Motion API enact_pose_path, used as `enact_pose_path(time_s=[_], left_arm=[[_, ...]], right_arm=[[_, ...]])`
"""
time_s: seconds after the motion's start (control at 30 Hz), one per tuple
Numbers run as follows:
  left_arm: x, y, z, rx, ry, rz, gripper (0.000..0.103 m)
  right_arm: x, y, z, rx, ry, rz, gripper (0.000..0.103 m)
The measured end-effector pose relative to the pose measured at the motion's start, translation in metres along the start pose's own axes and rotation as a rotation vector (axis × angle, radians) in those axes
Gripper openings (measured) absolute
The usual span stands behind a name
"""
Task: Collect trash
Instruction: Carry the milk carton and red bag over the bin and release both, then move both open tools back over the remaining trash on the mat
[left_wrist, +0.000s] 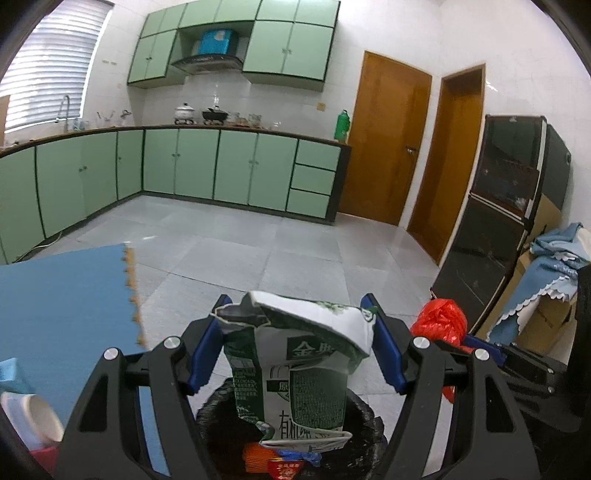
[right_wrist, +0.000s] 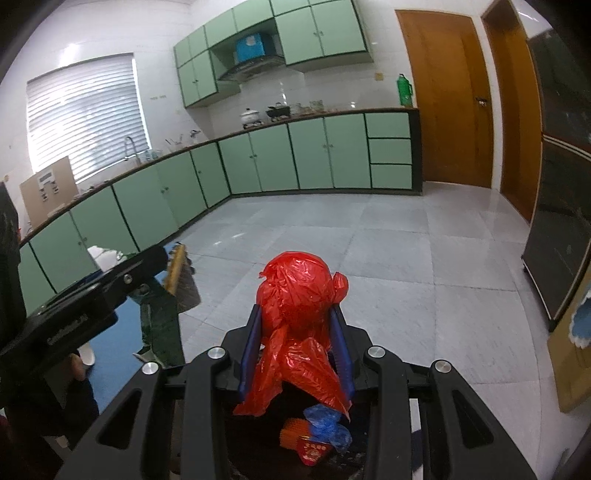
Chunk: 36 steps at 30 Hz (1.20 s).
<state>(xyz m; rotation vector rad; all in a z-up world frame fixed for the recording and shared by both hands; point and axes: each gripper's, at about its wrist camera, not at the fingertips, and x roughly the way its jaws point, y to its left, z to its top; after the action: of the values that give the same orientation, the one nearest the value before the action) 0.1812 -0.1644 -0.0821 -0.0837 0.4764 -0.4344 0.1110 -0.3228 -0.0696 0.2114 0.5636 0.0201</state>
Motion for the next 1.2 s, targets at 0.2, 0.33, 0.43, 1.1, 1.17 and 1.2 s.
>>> enact_pose_path(time_s=[0.2, 0.33, 0.43, 1.1, 1.17, 1.2], left_arm=[[0.038, -0.011, -0.005, 0.024, 0.064, 0.005, 0.069], [0.056, -0.009, -0.012, 0.023, 0.115, 0.018, 0.069], [0.067, -0.003, -0.017, 0.009, 0.152, 0.034, 0.070], [0.007, 0.034, 0.012, -0.053, 0.085, 0.097, 0.086], [-0.011, 0.043, 0.015, -0.058, 0.068, 0.112, 0.086], [-0.022, 0.048, 0.017, -0.061, 0.060, 0.124, 0.087]], right_arm=[[0.020, -0.023, -0.012, 0.028, 0.039, -0.013, 0.035], [0.037, -0.027, -0.019, 0.026, 0.071, -0.010, 0.036], [0.050, -0.033, -0.025, 0.027, 0.101, 0.001, 0.039], [0.030, 0.004, -0.024, 0.008, 0.072, -0.036, 0.097], [0.020, 0.013, -0.020, 0.007, 0.051, -0.020, 0.097], [0.014, 0.018, -0.020, 0.006, 0.040, -0.011, 0.097]])
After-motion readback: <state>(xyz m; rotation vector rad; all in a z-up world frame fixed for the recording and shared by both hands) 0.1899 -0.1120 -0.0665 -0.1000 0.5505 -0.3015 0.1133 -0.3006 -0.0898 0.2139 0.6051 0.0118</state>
